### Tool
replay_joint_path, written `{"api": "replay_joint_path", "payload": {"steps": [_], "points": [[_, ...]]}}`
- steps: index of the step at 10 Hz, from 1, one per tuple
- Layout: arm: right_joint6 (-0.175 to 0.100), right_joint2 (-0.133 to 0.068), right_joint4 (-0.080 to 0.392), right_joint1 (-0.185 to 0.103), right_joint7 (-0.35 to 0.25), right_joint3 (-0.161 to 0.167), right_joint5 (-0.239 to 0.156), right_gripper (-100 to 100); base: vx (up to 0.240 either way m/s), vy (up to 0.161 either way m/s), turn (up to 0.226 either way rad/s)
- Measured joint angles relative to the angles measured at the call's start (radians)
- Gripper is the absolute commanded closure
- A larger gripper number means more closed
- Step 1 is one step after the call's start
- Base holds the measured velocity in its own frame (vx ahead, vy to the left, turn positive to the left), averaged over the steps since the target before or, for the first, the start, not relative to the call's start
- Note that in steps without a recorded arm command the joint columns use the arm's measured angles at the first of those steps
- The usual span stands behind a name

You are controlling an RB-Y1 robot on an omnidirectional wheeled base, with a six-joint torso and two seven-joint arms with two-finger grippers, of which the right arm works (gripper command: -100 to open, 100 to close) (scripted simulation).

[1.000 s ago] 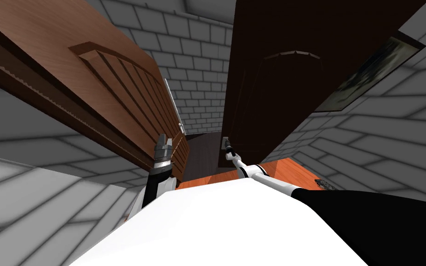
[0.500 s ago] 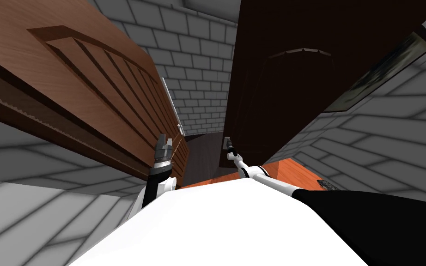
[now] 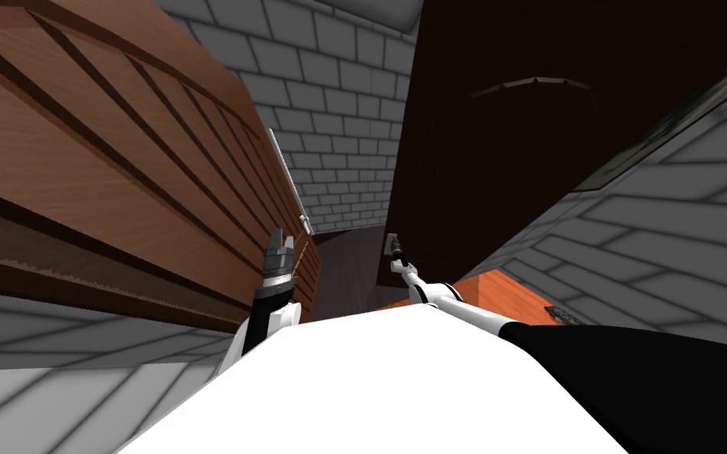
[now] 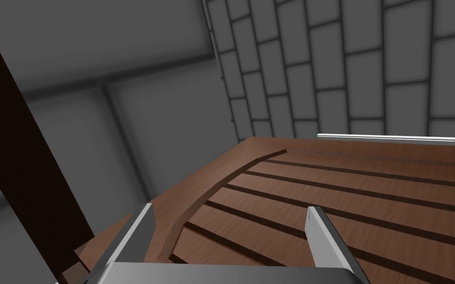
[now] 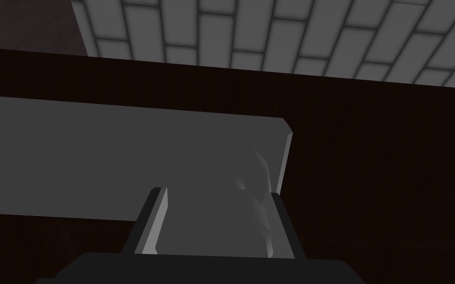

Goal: Push the door open

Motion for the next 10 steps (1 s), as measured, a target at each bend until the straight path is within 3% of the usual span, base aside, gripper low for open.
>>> {"api": "replay_joint_path", "payload": {"steps": [1, 2, 3, 5, 6, 7, 10], "points": [[-0.002, -0.004, 0.004, 0.002, 0.005, -0.011, -0.004, 100, 0.170, 0.096, -0.086], [0.014, -0.002, -0.022, 0.013, 0.016, -0.024, -0.009, 100, 0.181, 0.104, -0.041], [0.014, -0.015, -0.008, 0.007, 0.015, -0.031, -0.014, 100, 0.175, 0.109, -0.055], [-0.016, -0.028, 0.027, -0.001, 0.017, -0.049, -0.021, 100, 0.153, 0.056, -0.049], [-0.003, -0.027, -0.002, 0.011, 0.021, -0.056, -0.024, 100, 0.124, 0.085, -0.033], [-0.014, -0.040, 0.034, -0.008, 0.020, -0.062, -0.027, 100, 0.114, 0.084, -0.044], [0.000, -0.042, -0.002, 0.018, 0.027, -0.076, -0.032, 100, 0.124, 0.052, -0.042]]}}
